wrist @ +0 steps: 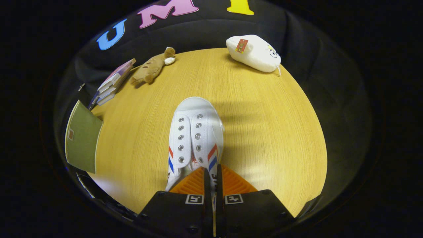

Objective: Open the storage box then place both shoes into the box .Put the left shoe in first, then the right shoe, with the right side of both shoes facing outward in a uniform manner.

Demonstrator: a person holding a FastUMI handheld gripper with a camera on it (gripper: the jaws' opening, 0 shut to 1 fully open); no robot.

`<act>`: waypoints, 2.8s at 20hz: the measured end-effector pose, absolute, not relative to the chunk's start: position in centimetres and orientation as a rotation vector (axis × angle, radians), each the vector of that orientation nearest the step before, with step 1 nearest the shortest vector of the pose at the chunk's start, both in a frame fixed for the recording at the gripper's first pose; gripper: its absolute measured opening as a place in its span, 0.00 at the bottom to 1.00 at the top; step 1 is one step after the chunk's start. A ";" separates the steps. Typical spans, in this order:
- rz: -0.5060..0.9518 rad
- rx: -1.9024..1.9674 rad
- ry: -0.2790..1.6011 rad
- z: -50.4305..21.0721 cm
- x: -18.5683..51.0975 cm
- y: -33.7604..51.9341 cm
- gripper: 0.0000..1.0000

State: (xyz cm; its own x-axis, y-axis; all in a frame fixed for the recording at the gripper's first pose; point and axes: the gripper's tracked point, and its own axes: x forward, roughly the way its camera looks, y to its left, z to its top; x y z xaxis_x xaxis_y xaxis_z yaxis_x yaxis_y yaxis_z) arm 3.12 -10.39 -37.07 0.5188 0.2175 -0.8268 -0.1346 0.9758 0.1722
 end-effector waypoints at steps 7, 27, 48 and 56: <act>0.153 0.234 0.973 -33.6 1.1 -6.3 0.08; 0.373 0.321 0.793 -13.3 -5.3 23.7 0.08; 0.430 0.225 0.898 -18.8 -8.2 40.0 0.30; 0.501 0.085 0.701 -13.3 -7.1 36.5 0.98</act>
